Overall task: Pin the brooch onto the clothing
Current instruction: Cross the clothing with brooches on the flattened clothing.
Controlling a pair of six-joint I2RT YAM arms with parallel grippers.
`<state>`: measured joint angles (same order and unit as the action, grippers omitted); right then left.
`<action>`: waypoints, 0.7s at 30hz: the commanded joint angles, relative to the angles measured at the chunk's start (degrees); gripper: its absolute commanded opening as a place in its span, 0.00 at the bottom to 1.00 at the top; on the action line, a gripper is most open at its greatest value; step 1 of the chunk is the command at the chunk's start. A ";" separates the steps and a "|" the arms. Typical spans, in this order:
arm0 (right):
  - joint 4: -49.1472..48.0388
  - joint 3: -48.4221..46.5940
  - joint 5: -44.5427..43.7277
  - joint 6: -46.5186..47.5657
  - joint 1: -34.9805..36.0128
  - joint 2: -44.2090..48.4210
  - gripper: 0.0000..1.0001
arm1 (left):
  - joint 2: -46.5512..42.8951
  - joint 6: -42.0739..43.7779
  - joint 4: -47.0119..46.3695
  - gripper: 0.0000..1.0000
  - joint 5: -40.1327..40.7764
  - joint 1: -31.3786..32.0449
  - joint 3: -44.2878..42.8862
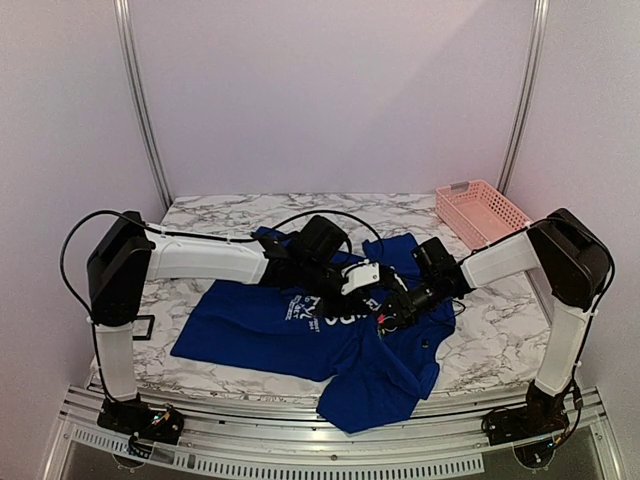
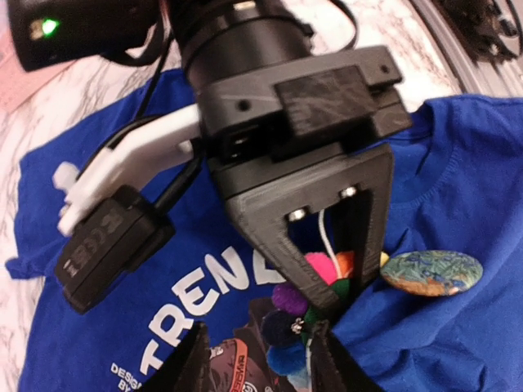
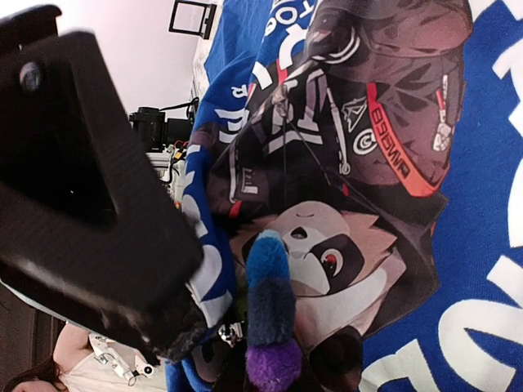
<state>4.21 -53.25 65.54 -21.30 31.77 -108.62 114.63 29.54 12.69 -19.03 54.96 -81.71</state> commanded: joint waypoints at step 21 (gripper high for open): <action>-3.69 -0.18 4.60 -2.33 -1.04 -2.53 0.00 | -2.38 12.54 22.49 0.52 -13.64 -2.31 -2.45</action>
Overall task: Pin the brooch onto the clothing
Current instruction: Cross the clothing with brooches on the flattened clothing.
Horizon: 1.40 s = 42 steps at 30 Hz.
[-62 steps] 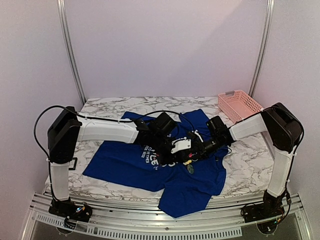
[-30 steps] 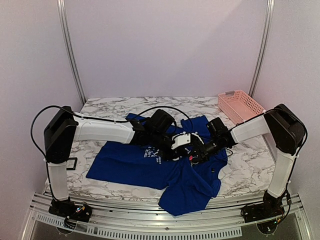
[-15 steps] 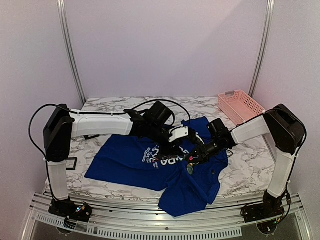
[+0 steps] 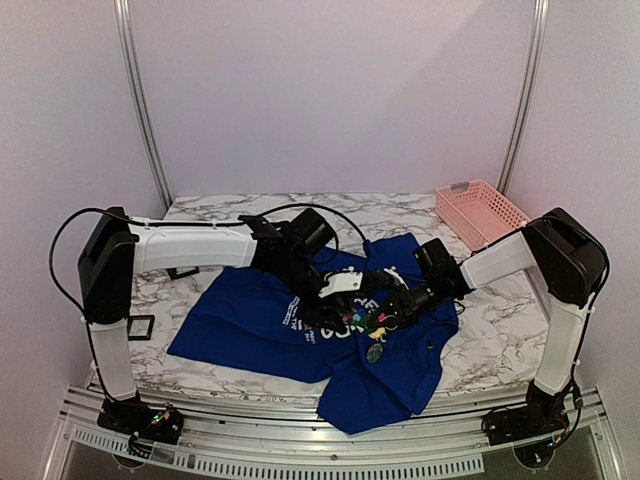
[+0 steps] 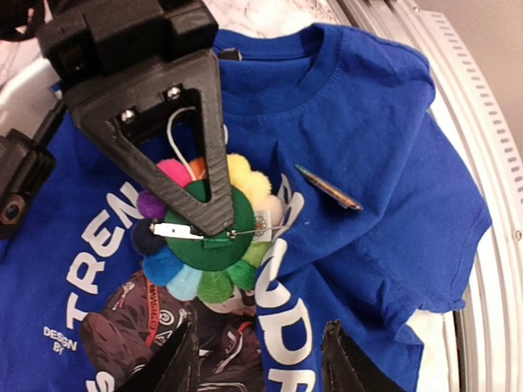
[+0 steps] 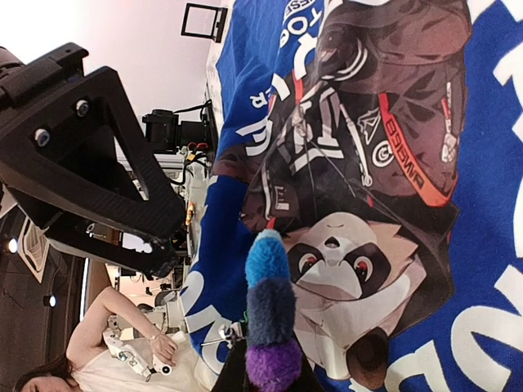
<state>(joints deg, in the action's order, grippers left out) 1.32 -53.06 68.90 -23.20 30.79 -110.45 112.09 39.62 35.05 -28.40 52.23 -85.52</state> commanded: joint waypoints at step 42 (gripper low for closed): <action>0.56 1.59 1.01 -3.16 3.17 -0.64 0.00 | -0.72 -17.21 -33.17 0.00 6.55 2.00 11.26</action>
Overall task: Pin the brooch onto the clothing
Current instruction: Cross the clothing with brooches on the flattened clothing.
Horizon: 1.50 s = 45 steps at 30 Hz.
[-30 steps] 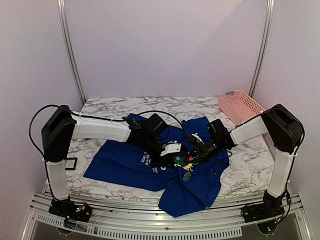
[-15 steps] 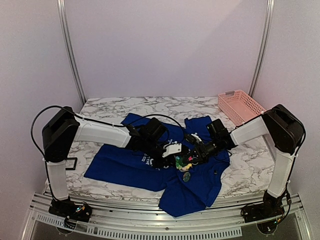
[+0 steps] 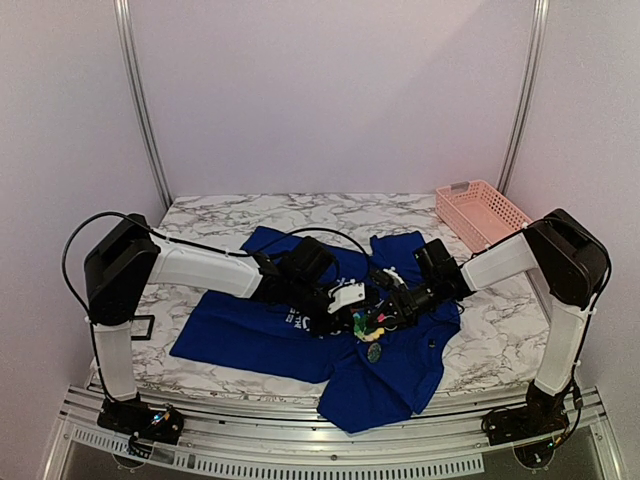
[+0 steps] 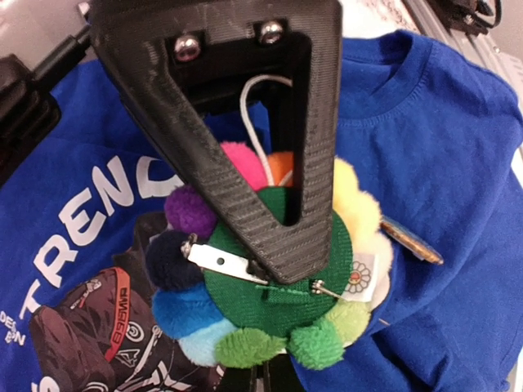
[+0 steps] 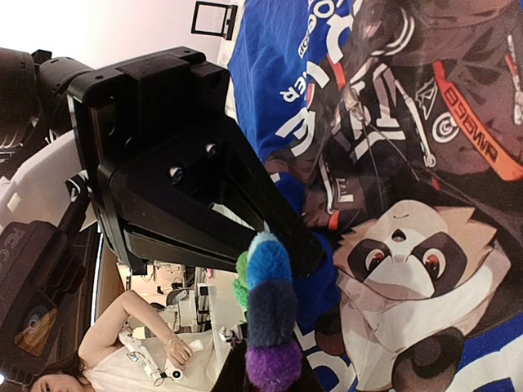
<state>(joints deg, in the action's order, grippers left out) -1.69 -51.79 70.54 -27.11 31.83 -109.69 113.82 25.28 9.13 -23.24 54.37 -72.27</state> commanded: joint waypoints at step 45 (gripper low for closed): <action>-32.34 16.42 -17.76 -10.08 3.66 4.83 0.00 | 0.59 17.22 25.96 0.70 -14.02 -3.92 -12.17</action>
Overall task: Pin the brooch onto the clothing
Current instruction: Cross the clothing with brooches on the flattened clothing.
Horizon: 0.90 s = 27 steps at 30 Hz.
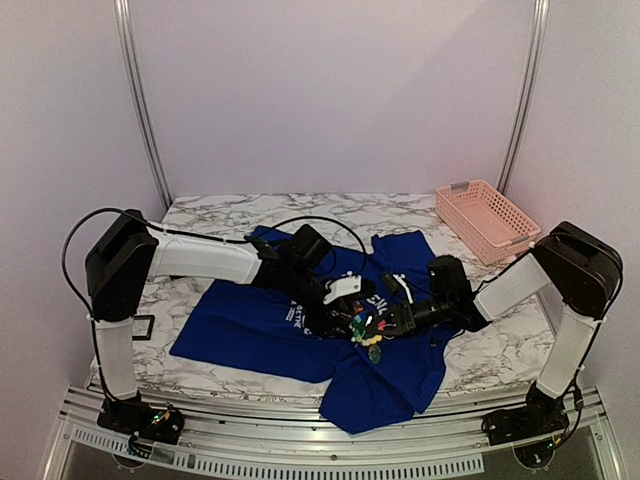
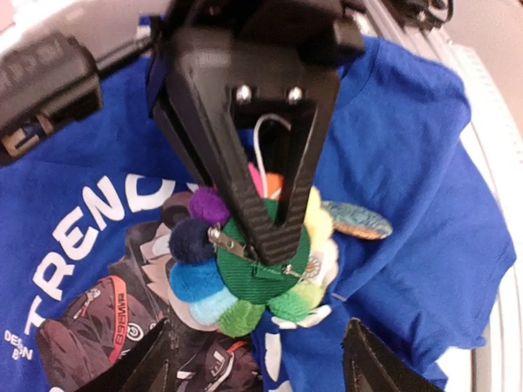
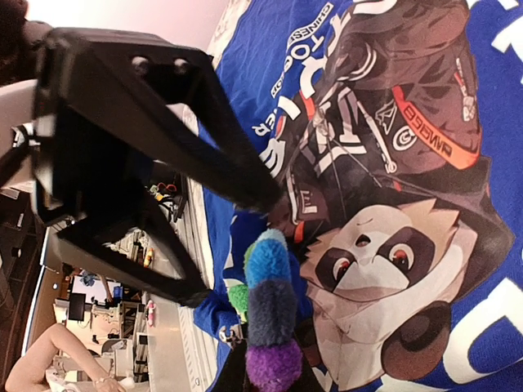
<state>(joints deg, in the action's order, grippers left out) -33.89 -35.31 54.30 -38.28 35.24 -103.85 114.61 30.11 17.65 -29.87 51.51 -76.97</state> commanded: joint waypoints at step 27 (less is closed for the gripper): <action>0.55 -0.49 -0.07 3.65 0.29 -0.21 0.00 | 8.25 -23.46 -1.97 0.35 -18.72 -2.80 -6.23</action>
<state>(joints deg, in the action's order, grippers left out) -33.91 -35.31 54.19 -36.05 35.24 -104.33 123.15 9.19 18.55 -43.77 49.67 -85.06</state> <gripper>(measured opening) 0.074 0.419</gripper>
